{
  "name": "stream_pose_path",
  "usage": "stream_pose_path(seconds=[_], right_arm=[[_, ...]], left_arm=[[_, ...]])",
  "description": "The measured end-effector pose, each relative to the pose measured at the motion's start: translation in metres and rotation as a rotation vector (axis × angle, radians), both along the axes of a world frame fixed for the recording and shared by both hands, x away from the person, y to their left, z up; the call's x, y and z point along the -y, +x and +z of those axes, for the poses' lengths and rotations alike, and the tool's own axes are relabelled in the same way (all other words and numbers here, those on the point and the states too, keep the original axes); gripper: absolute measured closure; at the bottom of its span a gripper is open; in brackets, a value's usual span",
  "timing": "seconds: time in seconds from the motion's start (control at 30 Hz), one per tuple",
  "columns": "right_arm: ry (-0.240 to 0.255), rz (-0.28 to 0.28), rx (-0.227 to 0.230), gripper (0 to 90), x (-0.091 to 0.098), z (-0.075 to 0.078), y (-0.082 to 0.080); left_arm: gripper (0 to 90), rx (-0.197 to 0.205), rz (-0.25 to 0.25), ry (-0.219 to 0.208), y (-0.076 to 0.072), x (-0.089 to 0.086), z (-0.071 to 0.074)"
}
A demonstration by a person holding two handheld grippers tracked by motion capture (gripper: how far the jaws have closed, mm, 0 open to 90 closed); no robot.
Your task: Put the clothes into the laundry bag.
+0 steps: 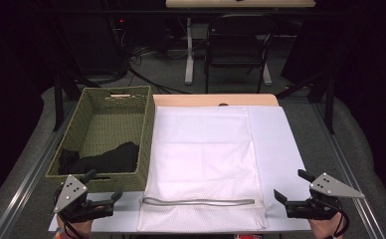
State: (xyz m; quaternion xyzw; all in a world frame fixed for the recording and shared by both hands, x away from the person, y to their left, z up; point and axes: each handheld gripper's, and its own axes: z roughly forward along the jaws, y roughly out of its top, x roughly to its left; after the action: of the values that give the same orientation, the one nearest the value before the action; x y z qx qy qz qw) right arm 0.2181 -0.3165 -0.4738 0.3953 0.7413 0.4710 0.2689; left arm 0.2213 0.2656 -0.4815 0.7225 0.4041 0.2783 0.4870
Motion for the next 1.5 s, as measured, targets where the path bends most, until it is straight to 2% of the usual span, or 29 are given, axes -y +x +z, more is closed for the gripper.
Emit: stream_pose_path(seconds=[0.2, 0.5, 0.9, 1.23, 1.5], right_arm=[[-0.014, 0.033, -0.039, 0.0, -0.011, -0.002, 0.008], [-0.053, 0.104, -0.102, 0.0, -0.037, -0.006, 0.021], [-0.106, 0.216, -0.176, 0.0, -0.079, -0.016, 0.047], [-0.145, 0.304, -0.236, 0.0, -0.115, -0.028, 0.066], [-0.195, 0.352, -0.288, 0.0, -0.141, -0.044, 0.079]], left_arm=[[0.0, -0.004, 0.003, 0.002, 0.000, 0.000, 0.000], [0.0, -0.009, 0.001, 0.004, 0.001, 0.001, -0.001], [0.0, -0.014, -0.001, 0.005, 0.001, 0.001, -0.001], [0.0, -0.013, -0.004, 0.009, 0.001, 0.001, -0.001], [0.0, -0.013, -0.005, 0.009, 0.001, 0.001, -0.001]])
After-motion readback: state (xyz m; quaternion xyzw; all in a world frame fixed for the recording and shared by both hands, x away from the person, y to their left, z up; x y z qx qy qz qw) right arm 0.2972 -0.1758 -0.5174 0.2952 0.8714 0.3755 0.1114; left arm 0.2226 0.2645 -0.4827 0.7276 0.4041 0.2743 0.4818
